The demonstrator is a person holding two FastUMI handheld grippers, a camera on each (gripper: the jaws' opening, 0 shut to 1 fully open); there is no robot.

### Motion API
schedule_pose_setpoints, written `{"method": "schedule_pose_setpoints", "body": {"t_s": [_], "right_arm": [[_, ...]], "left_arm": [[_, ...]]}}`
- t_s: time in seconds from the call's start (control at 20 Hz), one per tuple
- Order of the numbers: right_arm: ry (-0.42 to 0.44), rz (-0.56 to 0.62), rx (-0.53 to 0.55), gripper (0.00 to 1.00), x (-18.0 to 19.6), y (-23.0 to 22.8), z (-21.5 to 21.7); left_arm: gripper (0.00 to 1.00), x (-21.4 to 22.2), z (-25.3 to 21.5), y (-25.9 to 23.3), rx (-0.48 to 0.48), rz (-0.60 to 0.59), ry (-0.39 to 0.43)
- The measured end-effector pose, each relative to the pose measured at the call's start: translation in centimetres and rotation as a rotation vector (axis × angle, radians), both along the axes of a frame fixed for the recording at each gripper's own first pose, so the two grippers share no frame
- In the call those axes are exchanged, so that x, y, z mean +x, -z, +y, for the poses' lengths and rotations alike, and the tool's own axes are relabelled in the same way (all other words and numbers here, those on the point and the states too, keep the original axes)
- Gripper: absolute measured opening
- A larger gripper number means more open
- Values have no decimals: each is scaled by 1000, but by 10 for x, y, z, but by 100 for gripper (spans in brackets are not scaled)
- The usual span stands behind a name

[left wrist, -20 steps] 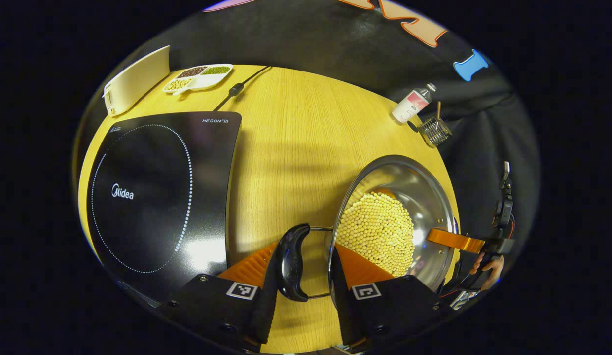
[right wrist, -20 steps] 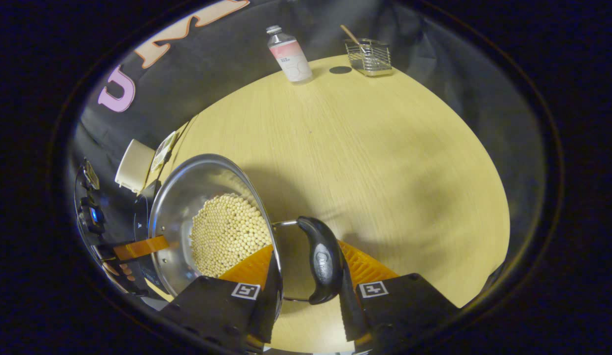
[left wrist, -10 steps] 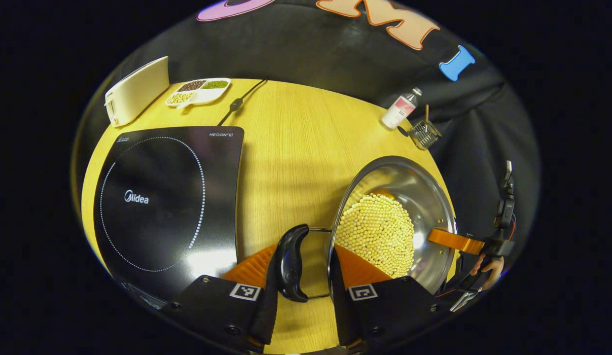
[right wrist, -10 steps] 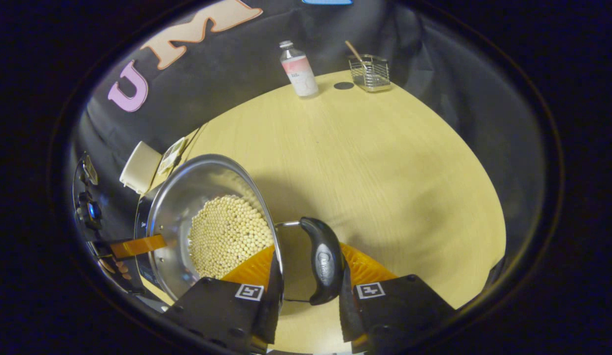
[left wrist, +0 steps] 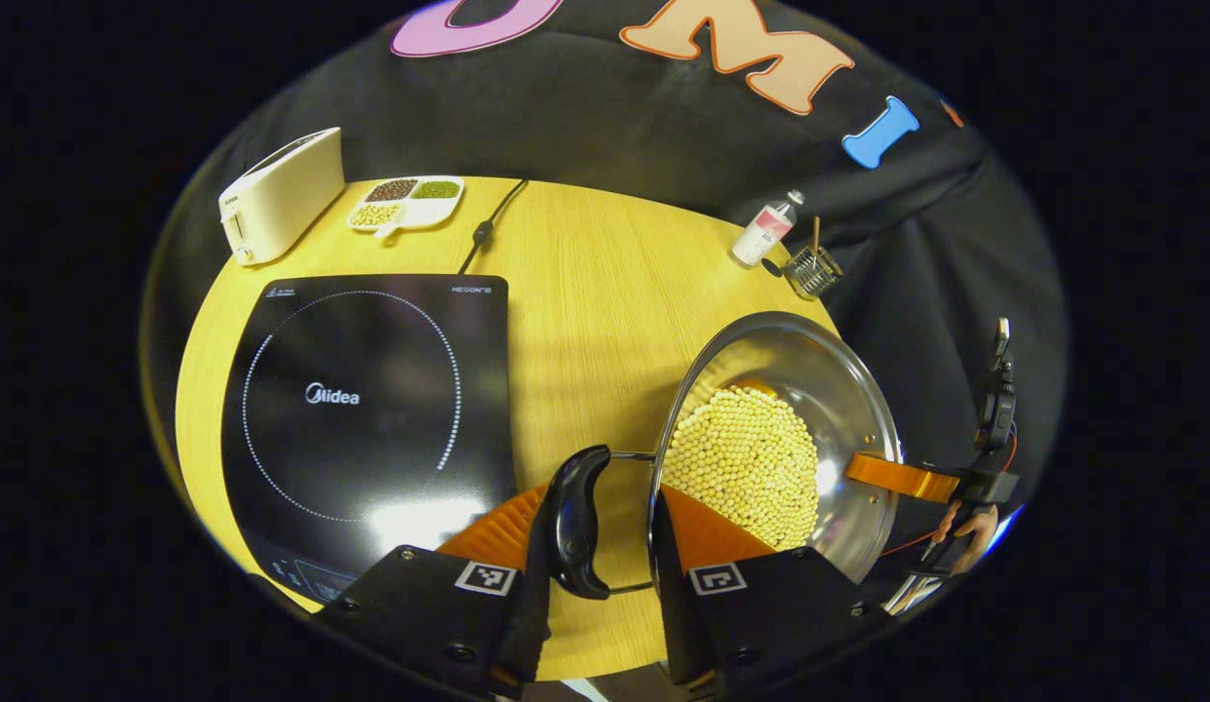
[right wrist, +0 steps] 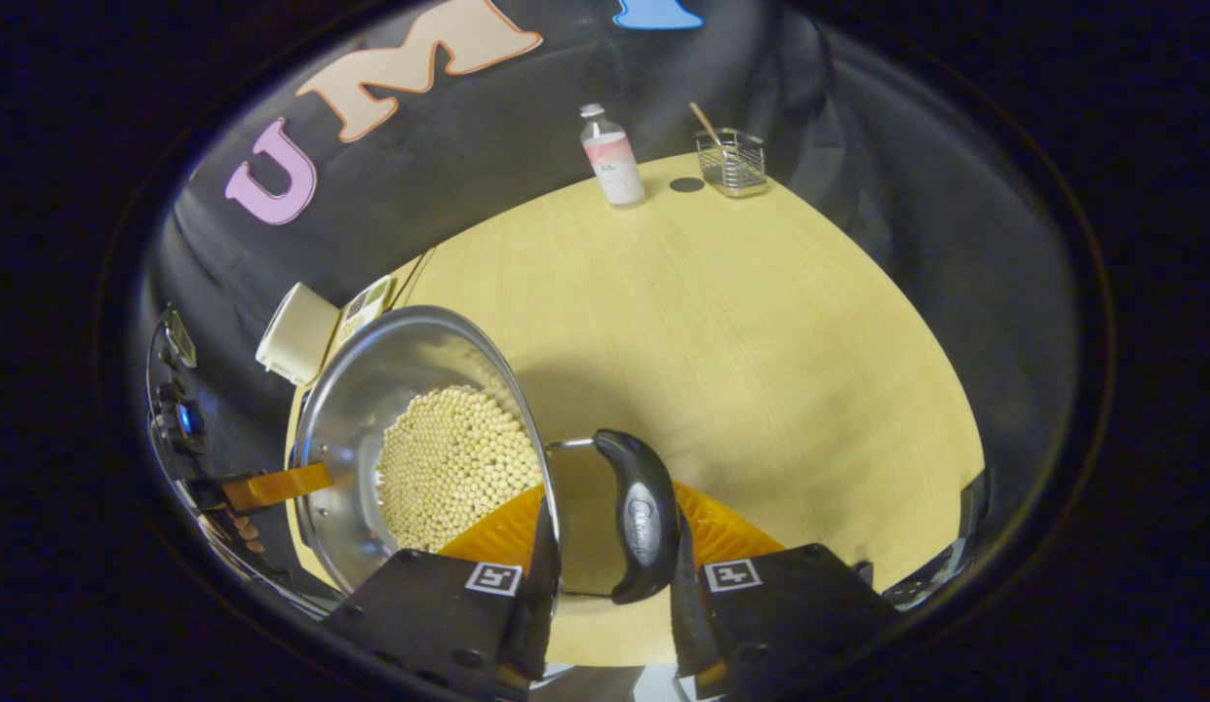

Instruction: First push the handle of the pot to place it horizontally, then grasp the pot with both hands and set it on the induction cooktop.

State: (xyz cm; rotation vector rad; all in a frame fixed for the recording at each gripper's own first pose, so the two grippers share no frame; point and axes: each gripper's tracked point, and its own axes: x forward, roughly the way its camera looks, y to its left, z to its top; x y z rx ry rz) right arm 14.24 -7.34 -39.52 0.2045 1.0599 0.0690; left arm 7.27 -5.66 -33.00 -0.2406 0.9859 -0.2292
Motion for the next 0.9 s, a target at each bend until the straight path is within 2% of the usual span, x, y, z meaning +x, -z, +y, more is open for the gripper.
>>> {"method": "schedule_pose_setpoints", "body": {"t_s": [0.15,0.35,0.4,0.5,0.6,0.65,0.75,0.8,0.9], "right_arm": [[-1,-6,-5,46,-8,-13,23],[-24,-20,-3,46,-12,-25,66],[-26,-21,1,60,-14,-26,78],[-31,-22,10,60,-13,-26,102],[-32,-18,14,60,-12,-22,125],[-31,-14,16,53,-12,-20,136],[-30,-5,18,53,-11,-14,158],[-31,-1,19,46,-11,-11,168],[-33,3,21,46,-8,-5,189]], "left_arm": [[50,-6,22,-10,-13,-1,-7],[53,-10,63,-25,-14,-10,-22],[53,-10,74,-27,-12,-12,-25],[48,-7,97,-31,-2,-18,-30],[50,-3,119,-31,10,-21,-33],[52,-2,131,-31,19,-22,-32],[51,2,150,-28,34,-24,-32],[51,4,161,-27,42,-27,-32],[50,10,181,-24,56,-35,-36]]}}
